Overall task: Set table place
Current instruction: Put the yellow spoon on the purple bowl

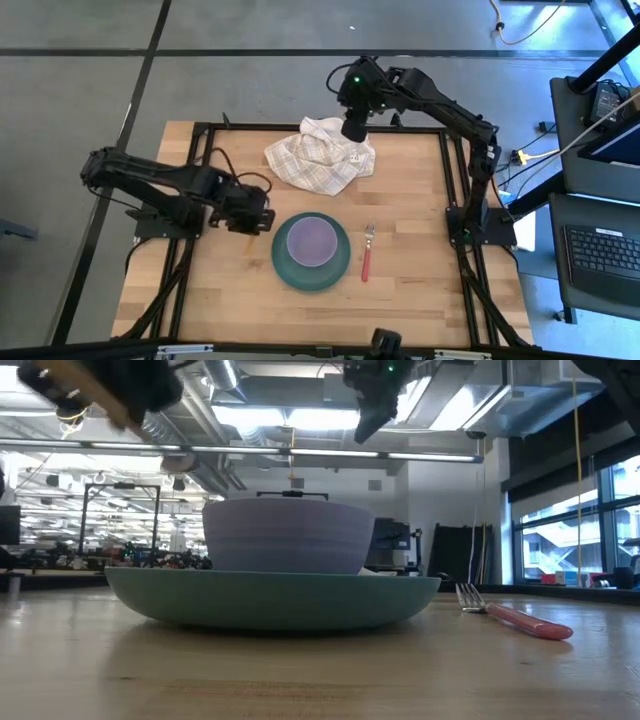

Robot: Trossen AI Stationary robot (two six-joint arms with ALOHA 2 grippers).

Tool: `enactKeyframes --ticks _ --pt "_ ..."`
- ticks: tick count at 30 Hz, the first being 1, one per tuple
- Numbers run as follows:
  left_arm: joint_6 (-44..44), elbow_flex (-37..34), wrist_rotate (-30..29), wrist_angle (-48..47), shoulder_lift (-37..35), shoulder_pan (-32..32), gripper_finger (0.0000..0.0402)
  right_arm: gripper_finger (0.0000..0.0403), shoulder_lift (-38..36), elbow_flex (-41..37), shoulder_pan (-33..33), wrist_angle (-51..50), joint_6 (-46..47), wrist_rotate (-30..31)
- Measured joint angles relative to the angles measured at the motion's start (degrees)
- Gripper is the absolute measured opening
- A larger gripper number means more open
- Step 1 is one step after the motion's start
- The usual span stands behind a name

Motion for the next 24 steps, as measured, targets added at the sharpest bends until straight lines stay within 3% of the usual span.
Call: enactKeyframes --ticks 6,11,24 --pt "8.8 5.24 9.51 -1.76 3.91 3.29 0.0042 0.0117 0.0 0.0 -4.84 -3.54 0.06 0.02" --pt "19.01 8.78 17.12 -1.83 11.14 5.15 0.0042 0.0117 0.0 0.0 -9.29 -4.34 0.74 0.02" --pt "36.95 25.97 21.64 -6.02 28.88 10.25 0.0042 0.0117 0.0 0.0 -18.3 -4.32 1.85 0.0"
